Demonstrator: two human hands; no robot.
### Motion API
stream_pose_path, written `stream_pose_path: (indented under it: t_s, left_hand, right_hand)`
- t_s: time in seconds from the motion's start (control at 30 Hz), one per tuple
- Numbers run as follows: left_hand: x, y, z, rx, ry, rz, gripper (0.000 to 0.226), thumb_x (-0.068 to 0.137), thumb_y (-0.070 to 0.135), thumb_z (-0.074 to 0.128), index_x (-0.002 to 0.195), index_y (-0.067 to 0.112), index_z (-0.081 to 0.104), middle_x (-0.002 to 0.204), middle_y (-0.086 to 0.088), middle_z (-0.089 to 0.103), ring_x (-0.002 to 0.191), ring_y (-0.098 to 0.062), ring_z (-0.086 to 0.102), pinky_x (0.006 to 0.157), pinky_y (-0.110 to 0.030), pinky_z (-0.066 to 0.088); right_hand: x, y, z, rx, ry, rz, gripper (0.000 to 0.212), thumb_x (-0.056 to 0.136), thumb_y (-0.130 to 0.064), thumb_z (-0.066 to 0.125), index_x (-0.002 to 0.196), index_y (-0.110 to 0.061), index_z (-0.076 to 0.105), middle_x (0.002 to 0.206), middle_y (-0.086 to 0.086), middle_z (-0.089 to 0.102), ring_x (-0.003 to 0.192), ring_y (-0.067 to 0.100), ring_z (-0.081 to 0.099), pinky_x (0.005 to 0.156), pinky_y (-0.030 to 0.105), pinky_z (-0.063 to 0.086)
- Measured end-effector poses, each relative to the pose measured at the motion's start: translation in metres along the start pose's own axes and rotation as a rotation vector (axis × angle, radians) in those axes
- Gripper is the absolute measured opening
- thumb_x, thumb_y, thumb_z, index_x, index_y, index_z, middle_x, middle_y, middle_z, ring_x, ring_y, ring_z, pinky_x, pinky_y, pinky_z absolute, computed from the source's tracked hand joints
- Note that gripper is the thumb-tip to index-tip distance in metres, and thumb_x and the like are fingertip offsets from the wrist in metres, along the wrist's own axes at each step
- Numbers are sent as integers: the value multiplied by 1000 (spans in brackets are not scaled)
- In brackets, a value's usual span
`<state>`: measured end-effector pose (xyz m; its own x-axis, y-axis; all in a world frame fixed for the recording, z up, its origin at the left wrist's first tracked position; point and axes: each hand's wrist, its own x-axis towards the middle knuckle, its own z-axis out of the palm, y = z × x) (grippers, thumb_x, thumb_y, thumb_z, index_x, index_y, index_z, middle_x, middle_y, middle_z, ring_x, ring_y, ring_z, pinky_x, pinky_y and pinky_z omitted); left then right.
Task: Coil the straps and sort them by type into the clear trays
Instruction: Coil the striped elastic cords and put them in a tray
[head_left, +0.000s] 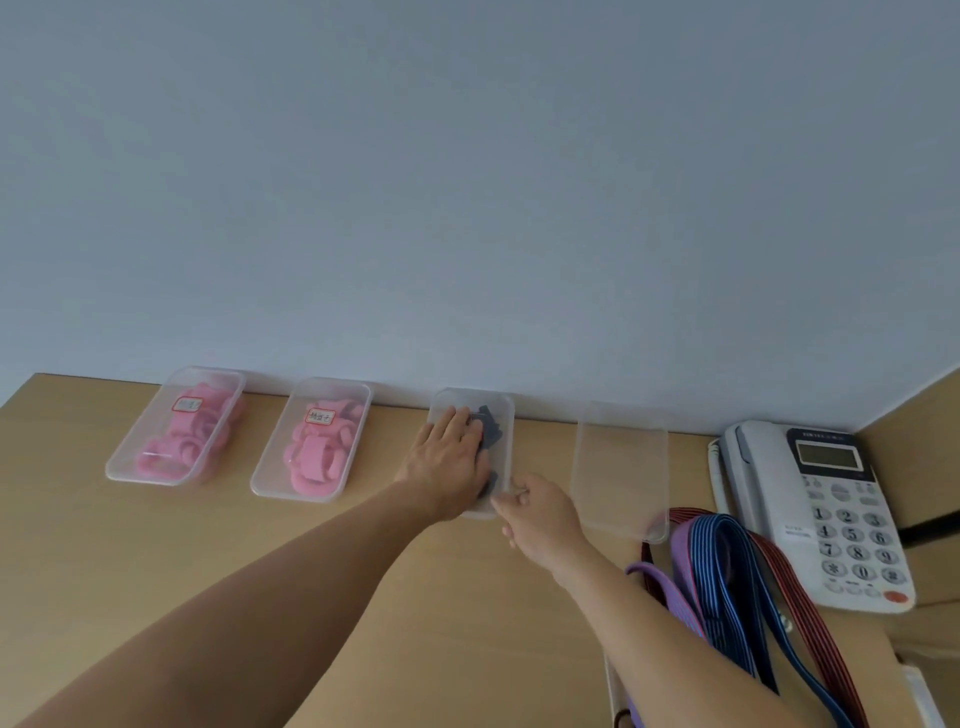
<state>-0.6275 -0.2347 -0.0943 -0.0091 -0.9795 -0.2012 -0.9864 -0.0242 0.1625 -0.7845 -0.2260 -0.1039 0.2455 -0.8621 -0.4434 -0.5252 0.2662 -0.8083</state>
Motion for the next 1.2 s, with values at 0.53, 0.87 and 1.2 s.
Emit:
stream_pose_path:
  t_s: [0.53, 0.87, 1.2]
  left_hand:
    - [-74, 107, -20, -477, -185, 268, 38, 97, 22, 47, 133, 17, 59, 134, 0, 62, 118, -20, 59, 100, -27, 44]
    - [-117, 144, 7, -488, -274, 295, 37, 94, 25, 51, 128, 19, 63, 129, -1, 65, 112, -23, 61, 96, -32, 47]
    - [-141, 180, -1, -488, -176, 122, 35, 90, 21, 53, 122, 11, 64, 126, -6, 65, 107, -24, 62, 93, -30, 47]
  right_hand:
    - [-132, 52, -109, -463, 458, -52, 16, 94, -33, 54, 102, -27, 68, 99, -12, 65, 78, 5, 56, 64, 21, 38]
    - [-191, 109, -116, -653, 339, 94, 9, 90, -35, 60, 95, -28, 56, 95, -4, 57, 80, 15, 56, 64, 26, 41]
    - [-179, 109, -133, -227, 222, -12, 14, 81, -40, 71, 79, -29, 62, 78, -12, 67, 74, 6, 63, 66, 26, 48]
